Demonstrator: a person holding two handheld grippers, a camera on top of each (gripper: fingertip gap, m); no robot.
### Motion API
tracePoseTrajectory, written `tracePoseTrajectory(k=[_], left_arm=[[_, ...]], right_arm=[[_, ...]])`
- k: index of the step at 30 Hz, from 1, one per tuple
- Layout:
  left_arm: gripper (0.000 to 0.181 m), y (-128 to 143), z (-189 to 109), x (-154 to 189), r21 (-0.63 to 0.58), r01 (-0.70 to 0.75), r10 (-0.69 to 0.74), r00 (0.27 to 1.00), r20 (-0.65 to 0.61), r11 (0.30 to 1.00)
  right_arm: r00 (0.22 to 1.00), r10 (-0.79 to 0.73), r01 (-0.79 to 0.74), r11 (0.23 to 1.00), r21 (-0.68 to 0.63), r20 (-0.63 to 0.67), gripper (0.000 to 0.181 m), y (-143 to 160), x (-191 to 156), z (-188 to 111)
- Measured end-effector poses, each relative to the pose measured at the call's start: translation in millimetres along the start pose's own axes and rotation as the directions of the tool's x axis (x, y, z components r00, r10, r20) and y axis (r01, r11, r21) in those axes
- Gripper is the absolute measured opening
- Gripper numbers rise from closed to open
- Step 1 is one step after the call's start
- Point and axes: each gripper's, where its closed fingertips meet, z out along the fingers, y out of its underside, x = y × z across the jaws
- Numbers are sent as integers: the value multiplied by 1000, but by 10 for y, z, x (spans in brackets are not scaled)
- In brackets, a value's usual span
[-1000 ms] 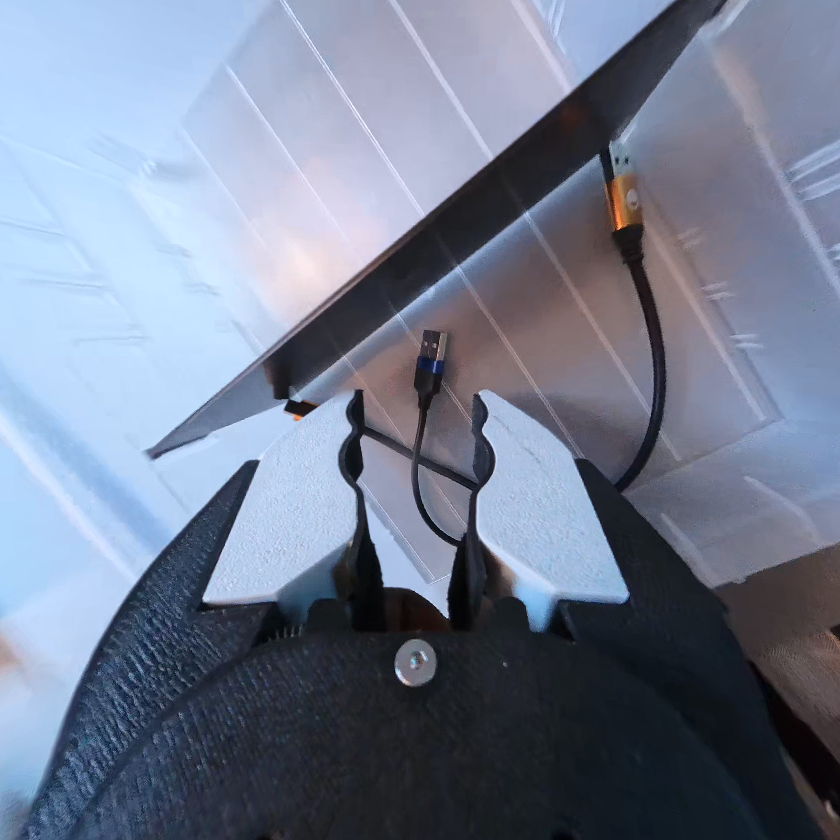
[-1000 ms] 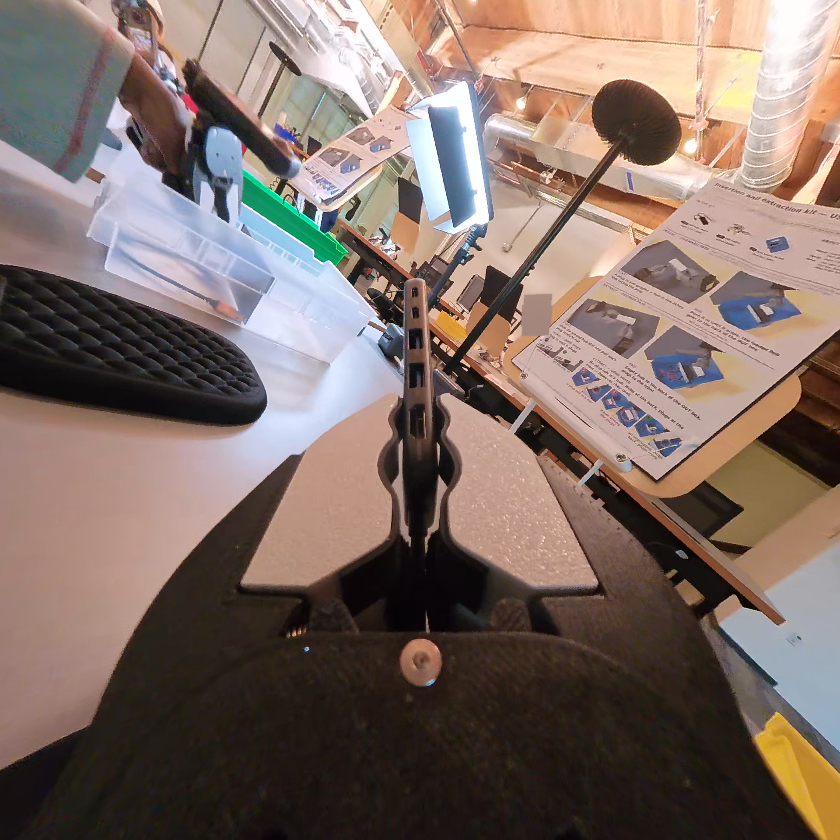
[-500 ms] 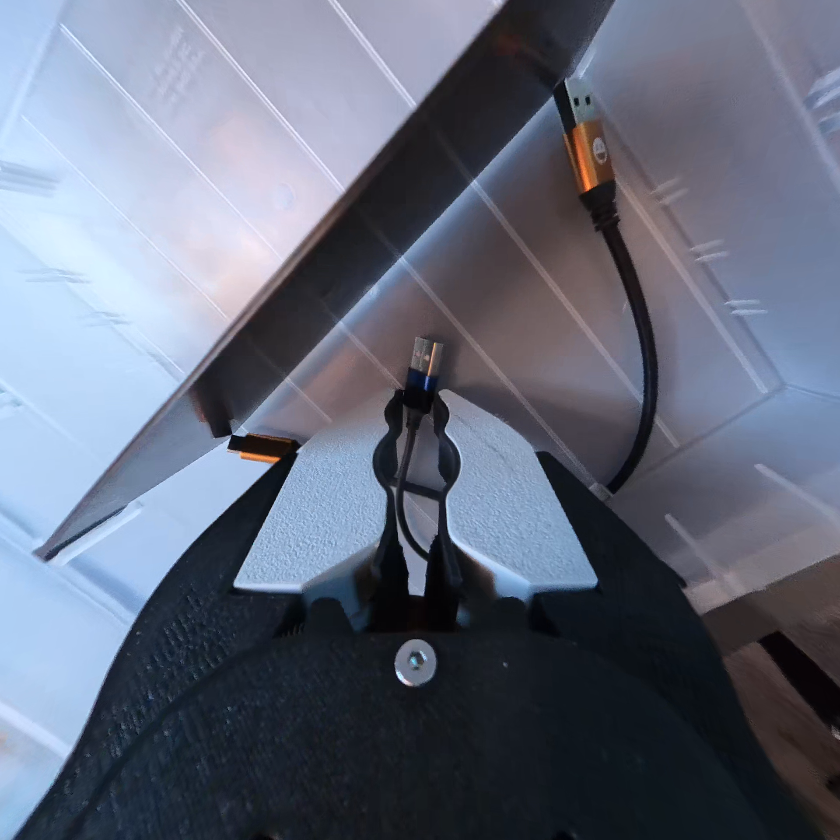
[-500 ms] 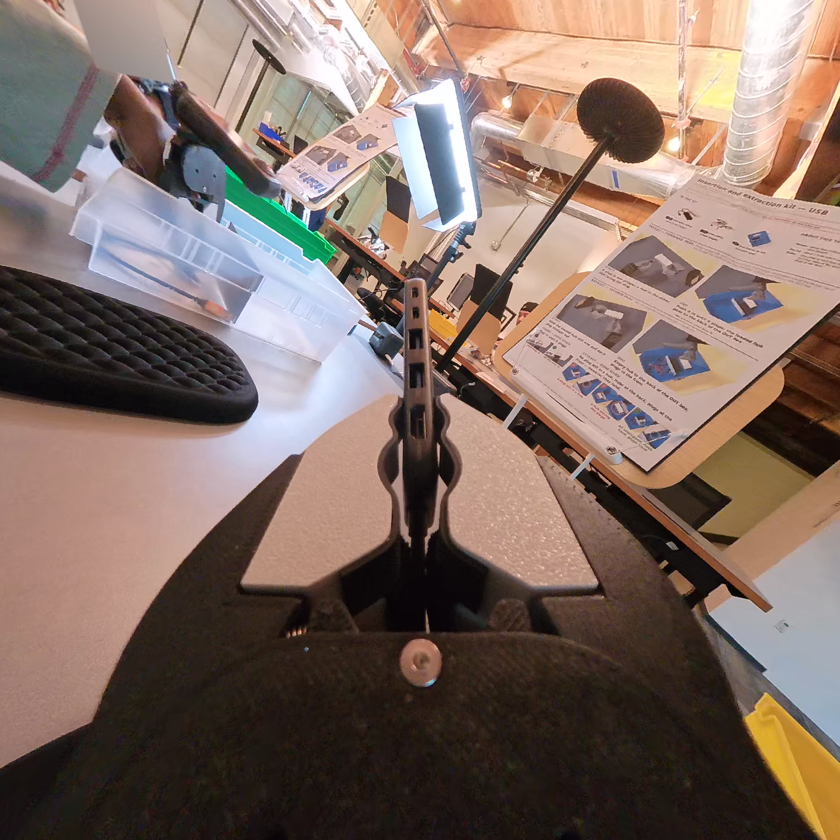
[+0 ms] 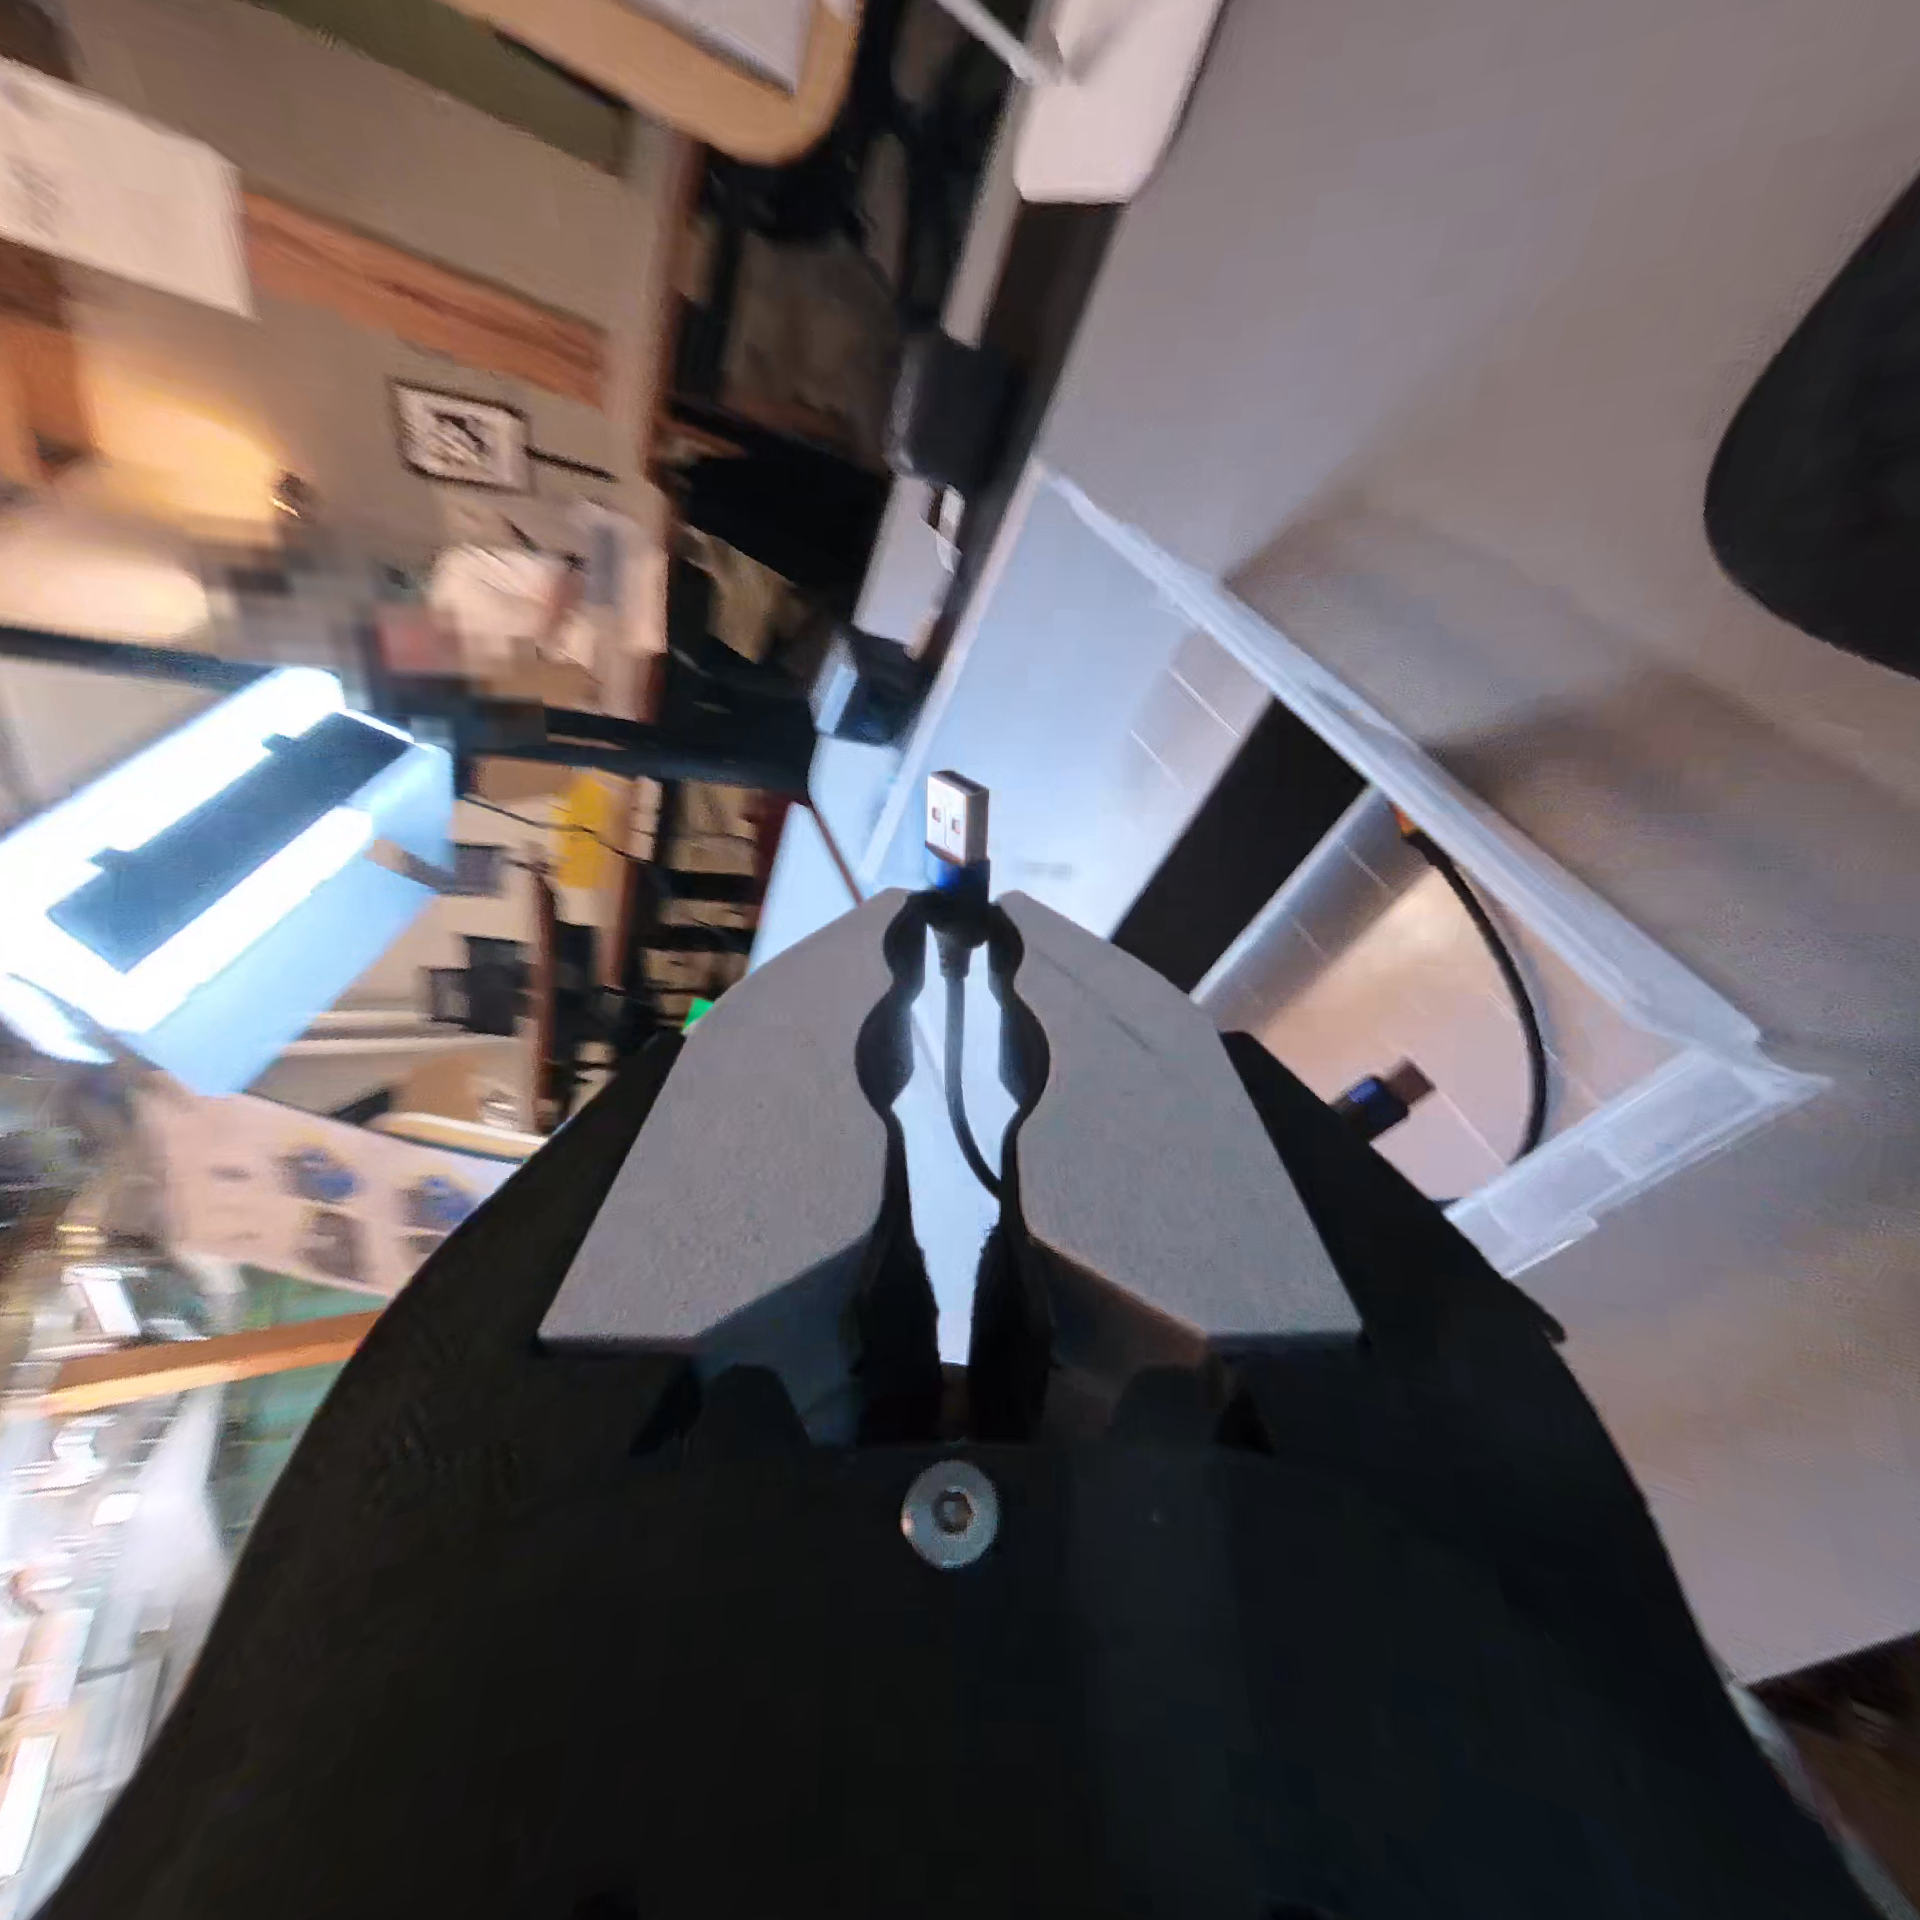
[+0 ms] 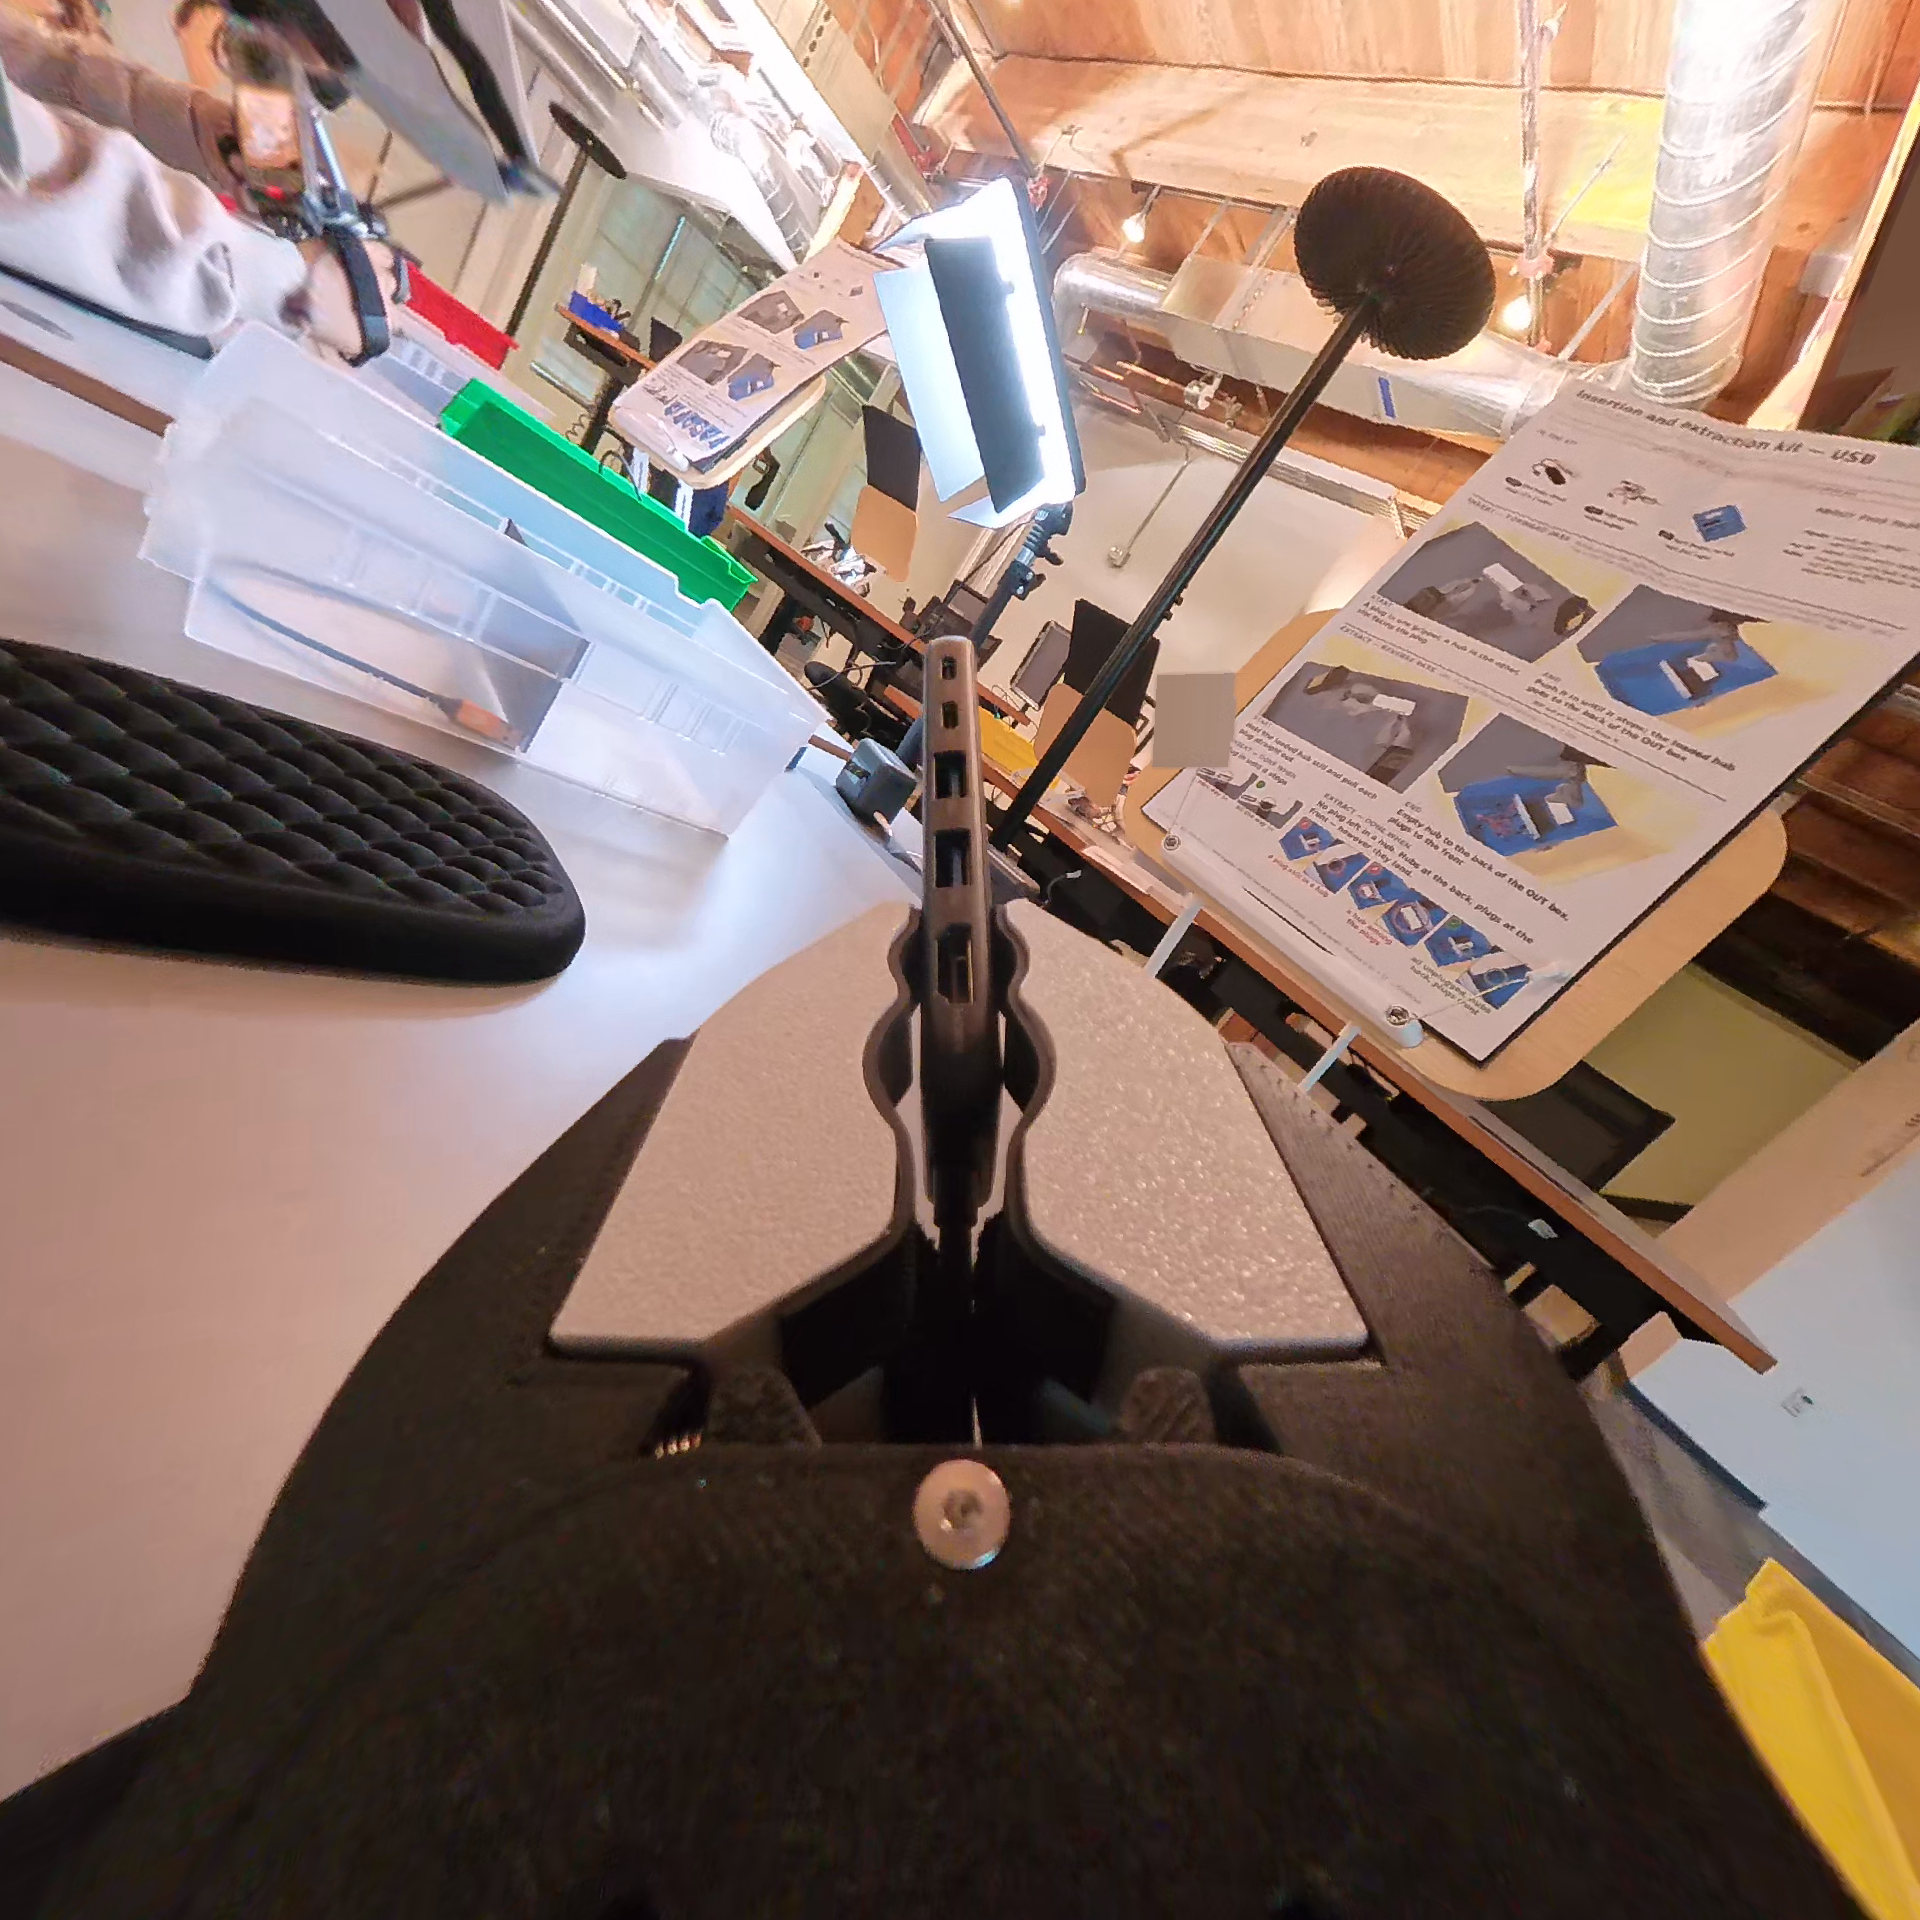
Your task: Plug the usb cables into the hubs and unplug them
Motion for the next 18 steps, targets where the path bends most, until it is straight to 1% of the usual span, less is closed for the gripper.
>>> tracePoseTrajectory(k=[1,3,5,7,10,12,14,18], left_arm=[[11,-142,-143,-48,14,-42,42,998,37,999],[11,-396,-364,-9,47,-81,79,996,30,996],[11,-637,-482,133,104,-82,85,996,-17,991],[11,-833,-503,384,152,-90,106,990,-98,984],[11,-1114,-452,914,231,-87,144,959,-243,969],[11,-1234,-370,1250,253,-73,155,934,-321,965],[9,-1275,-226,1499,245,-66,153,921,-358,967],[7,-1255,113,1865,207,12,80,898,-432,978]], right_arm=[[1000,16,-16,1000,3,-7,11,3,19,-9],[998,52,-51,999,15,-23,11,0,65,-32],[996,88,-86,996,38,-34,11,-15,104,-59],[993,115,-113,992,54,-36,11,-26,126,-76],[992,117,-115,992,54,-37,11,-22,130,-83],[993,109,-107,993,47,-35,11,-14,122,-78],[994,102,-101,994,40,-32,11,-6,110,-70],[996,90,-90,996,25,-28,11,18,97,-58]])
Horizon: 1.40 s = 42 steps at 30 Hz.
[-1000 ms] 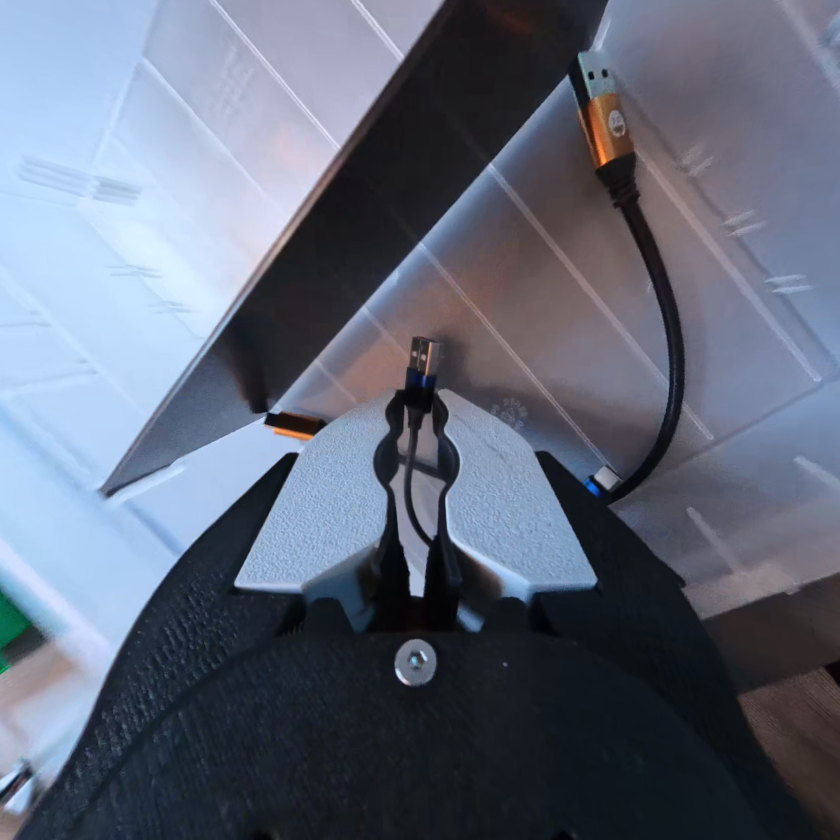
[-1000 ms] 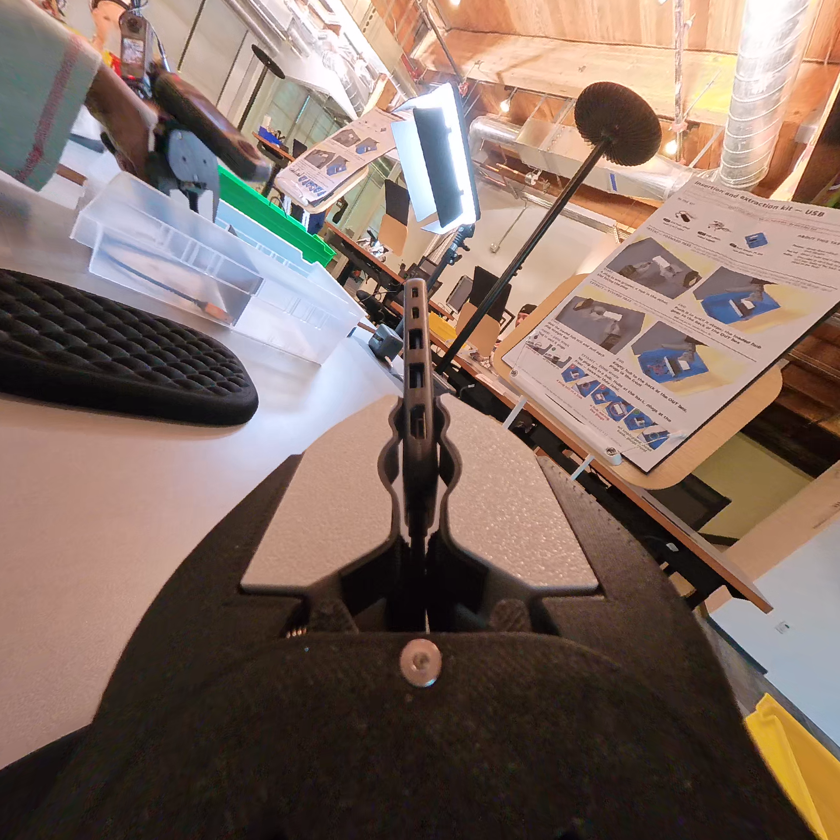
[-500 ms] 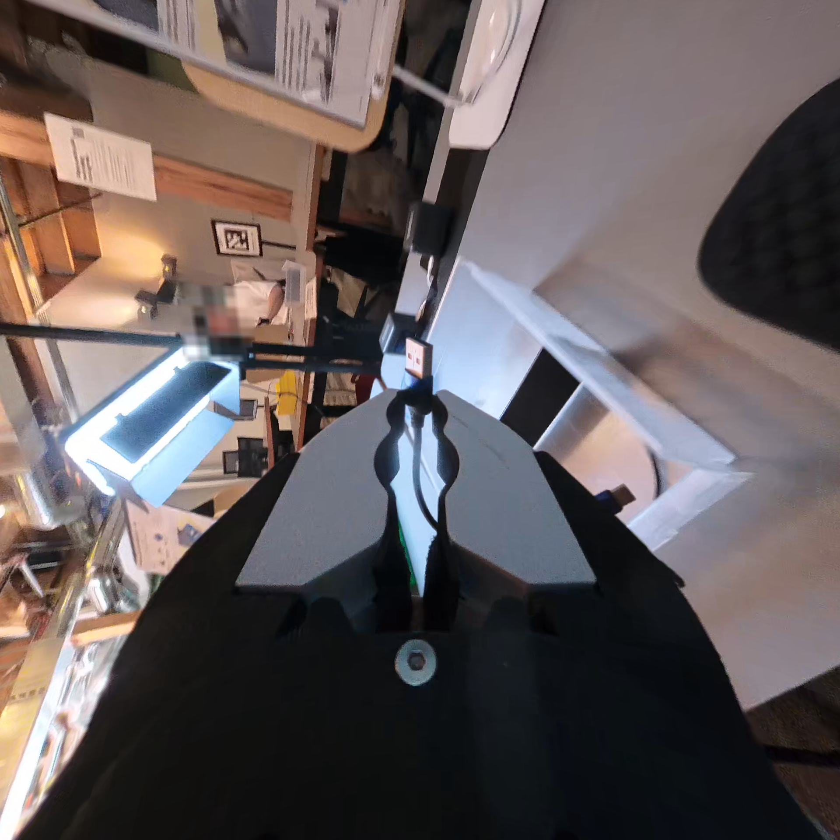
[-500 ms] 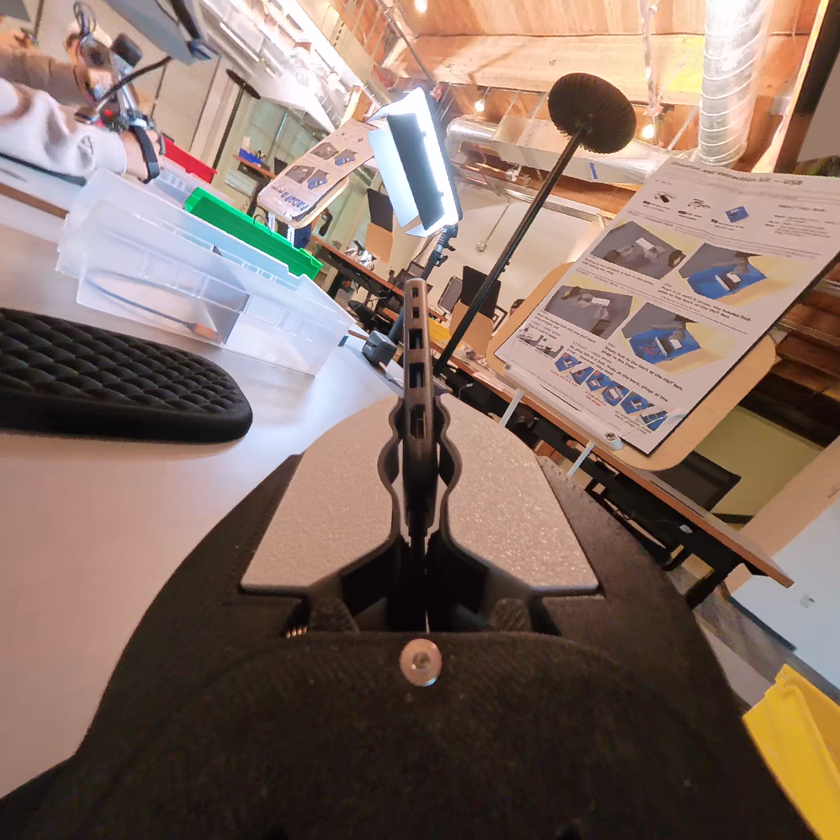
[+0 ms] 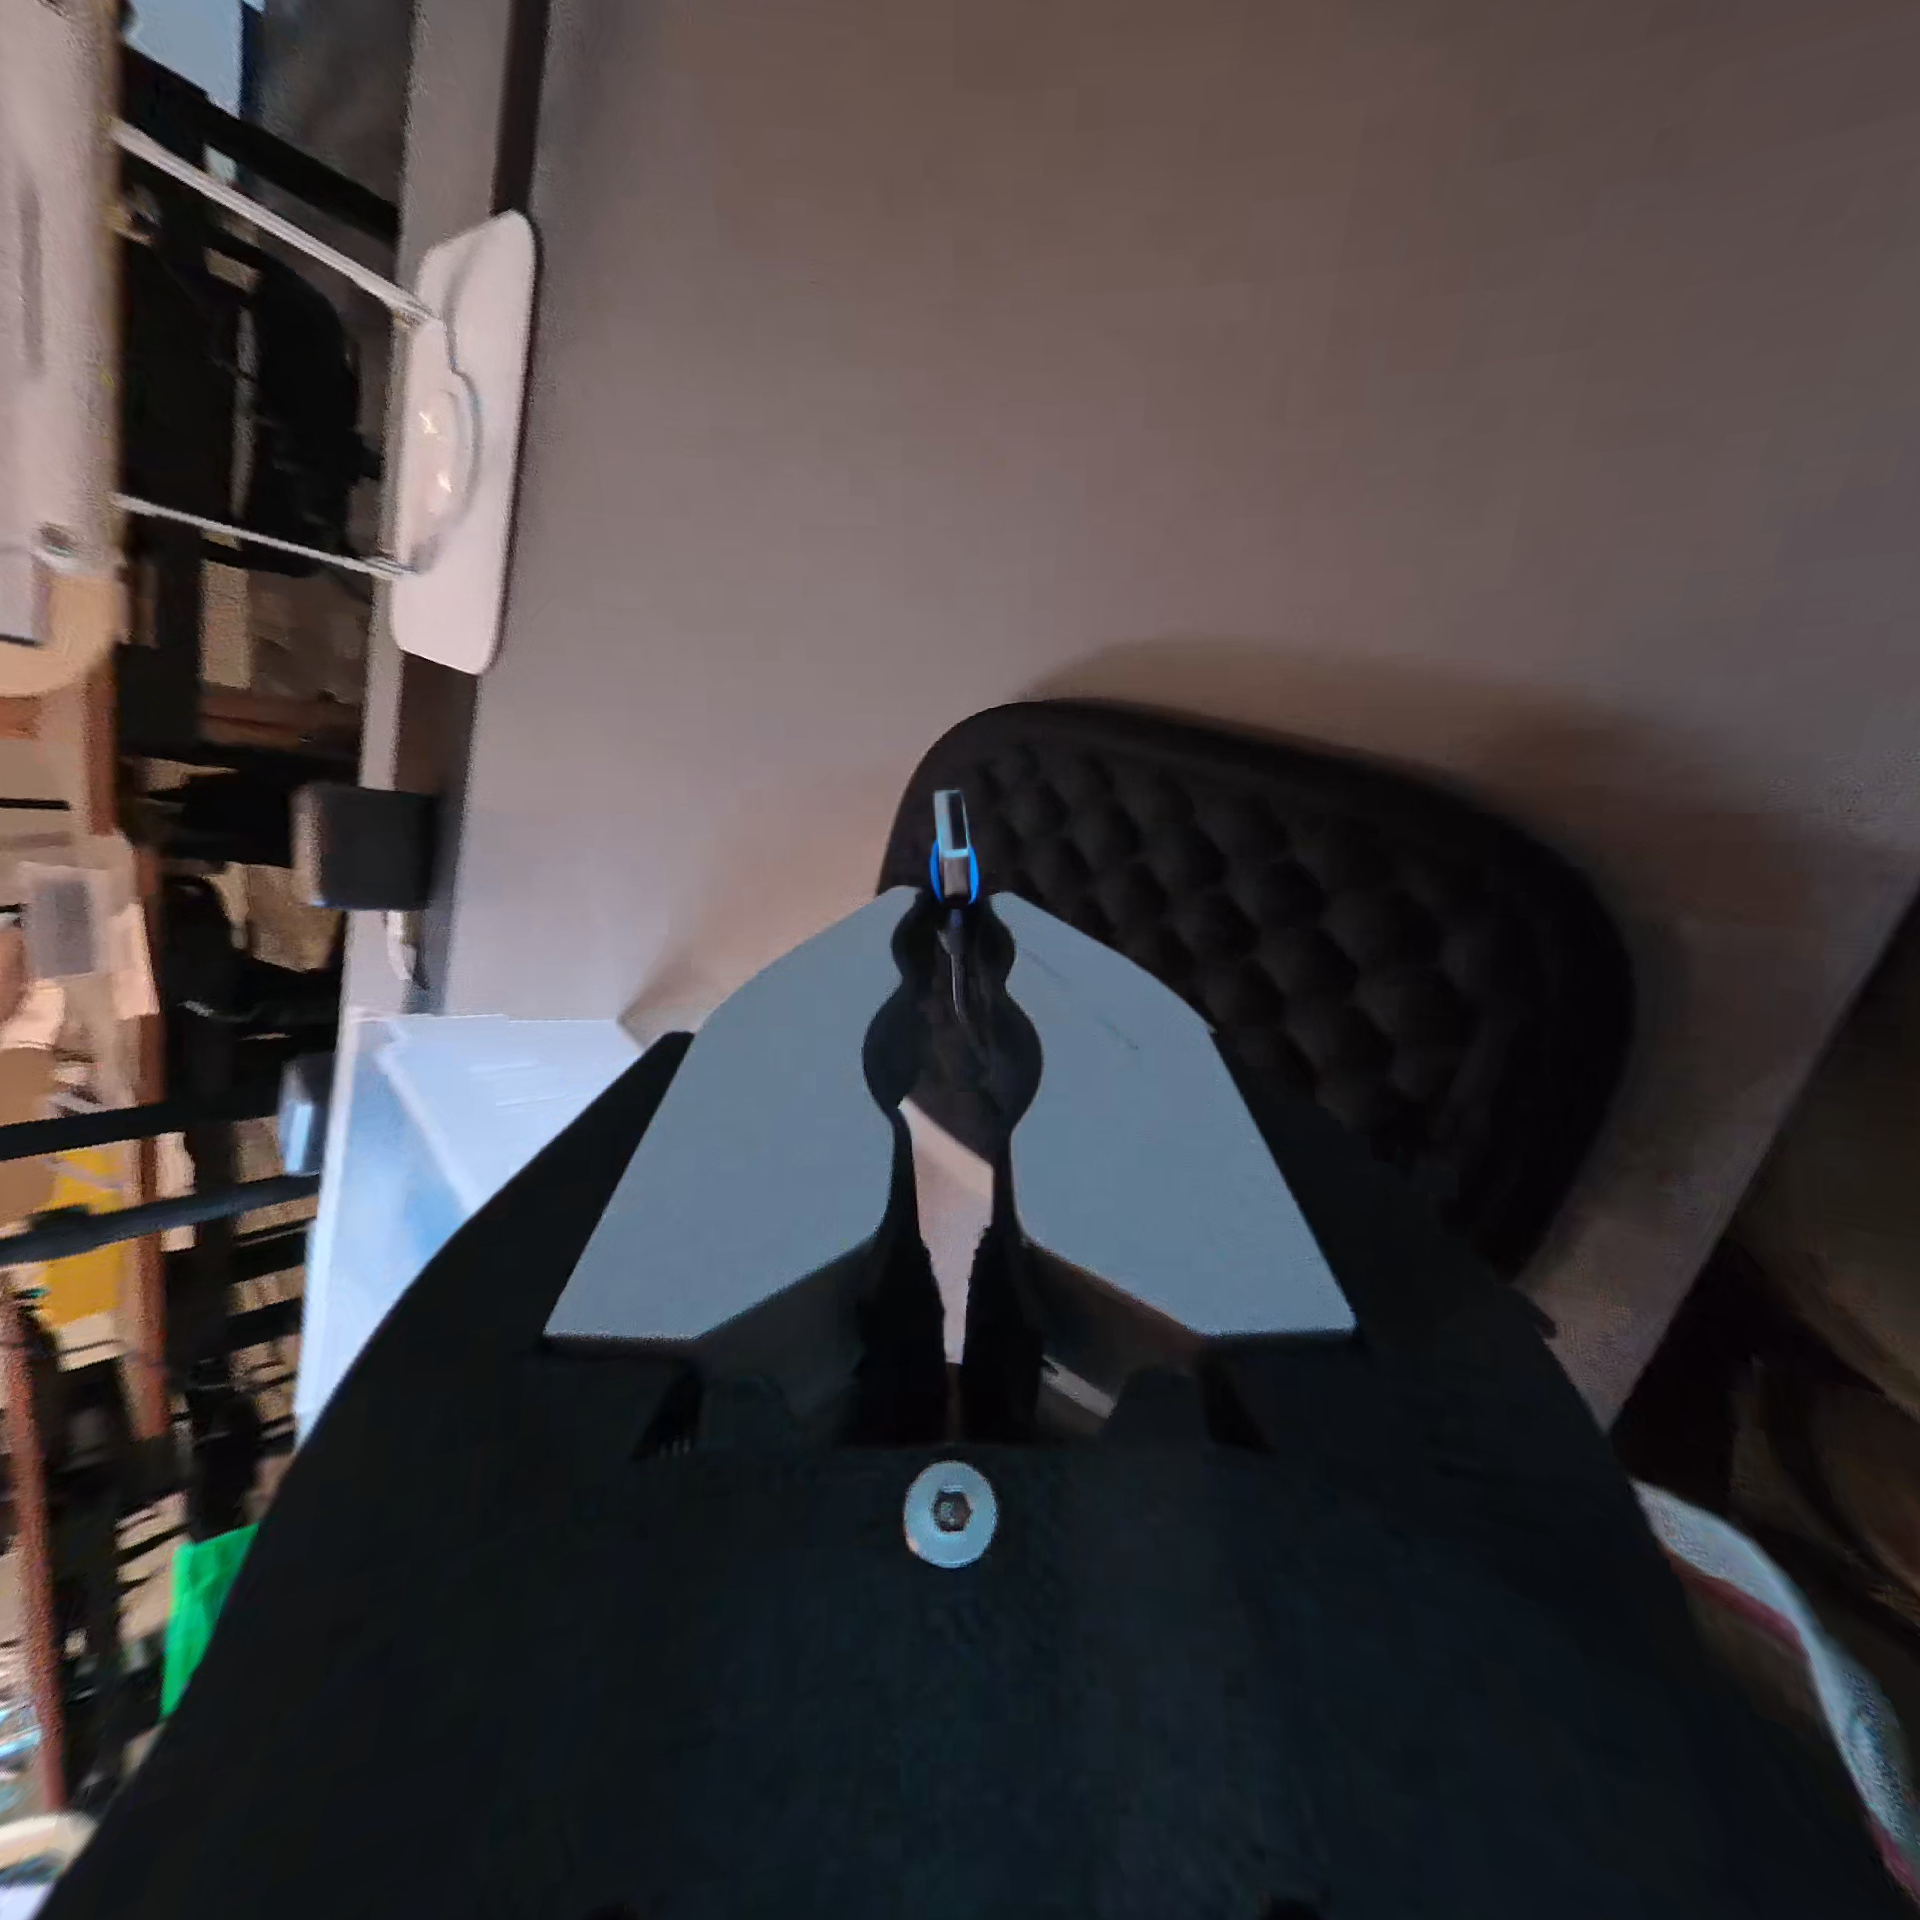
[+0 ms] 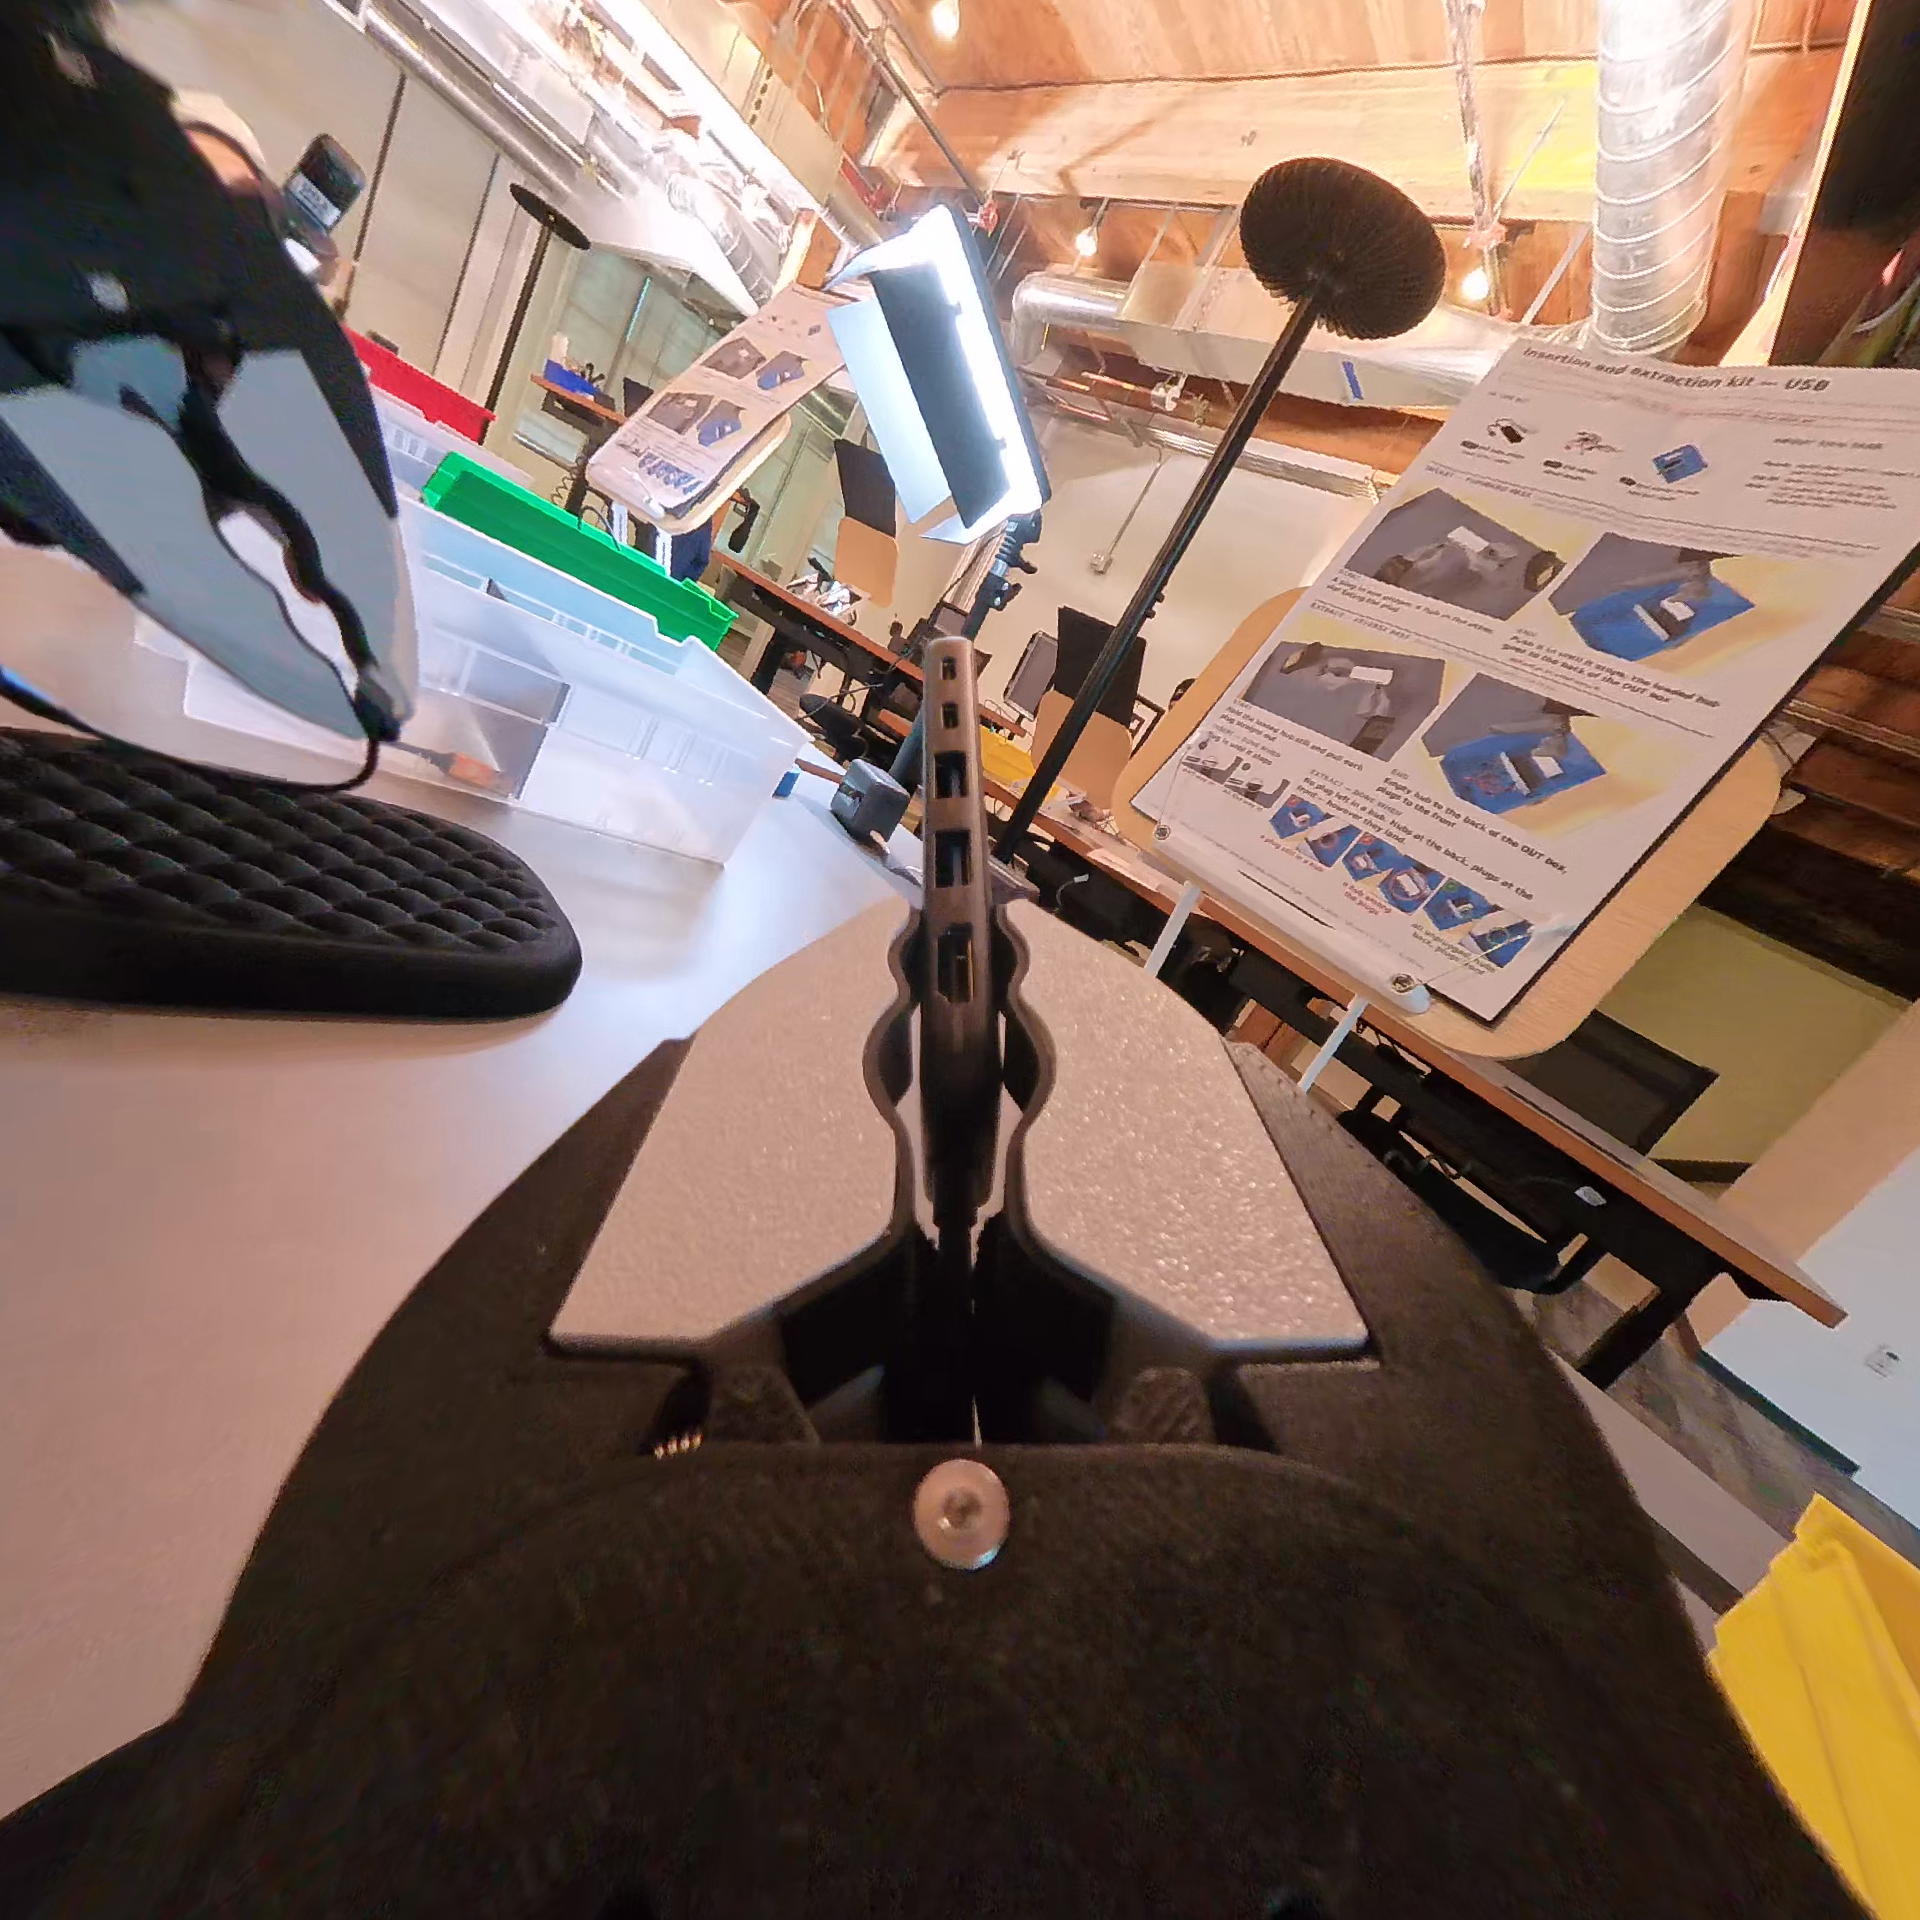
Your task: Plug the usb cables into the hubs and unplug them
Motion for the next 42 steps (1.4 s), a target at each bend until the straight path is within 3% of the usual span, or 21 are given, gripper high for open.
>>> tracePoseTrajectory(k=[3,6,7,10,12,14,16,20,25,27,29,31,34,36,39,42], left_arm=[[7,108,246,129,1,80,-79,992,-97,997],[8,100,309,231,44,197,-180,952,-249,980],[8,77,288,278,56,241,-210,920,-330,969],[8,22,190,451,25,397,-300,732,-612,918],[8,70,197,529,-41,423,-328,633,-701,905],[9,127,258,582,-88,397,-331,600,-728,913],[9,80,289,537,-59,392,-310,616,-724,918],[15,247,475,271,-75,282,-275,787,-552,957],[29,283,485,111,-70,248,-251,843,-476,966],[36,249,414,-40,-20,246,-233,886,-402,969],[37,125,217,-83,105,208,-154,912,-381,972],[39,76,-28,74,197,127,-35,910,-413,972],[40,234,-237,500,171,-13,95,871,-482,985],[39,248,-266,763,191,-34,128,856,-502,981],[31,211,-153,955,236,-97,194,881,-432,967],[9,140,-140,947,254,-111,214,879,-426,961]], right_arm=[[1000,0,0,1000,-5,1,11,11,-1,5],[1000,-3,3,1000,-10,2,12,20,-6,7],[1000,-3,3,1000,-12,4,12,24,-9,10],[1000,-7,7,1000,-17,10,11,30,-22,19],[1000,-13,13,1000,-22,10,11,37,-26,20],[1000,-14,14,1000,-25,9,11,42,-24,20],[1000,-13,13,1000,-25,8,11,46,-20,19],[1000,-10,10,1000,-25,11,11,51,-20,20],[1000,-16,16,999,-31,13,11,58,-26,22],[1000,-15,15,999,-29,11,11,57,-21,18],[1000,-13,13,1000,-27,10,11,55,-15,12],[1000,-10,11,1000,-25,8,11,53,-12,9],[1000,-13,13,1000,-24,11,11,48,-21,11],[1000,-16,16,1000,-26,13,11,49,-29,15],[1000,-17,17,1000,-24,10,11,43,-27,12],[1000,-4,4,1000,-8,-1,11,21,-5,-1]])
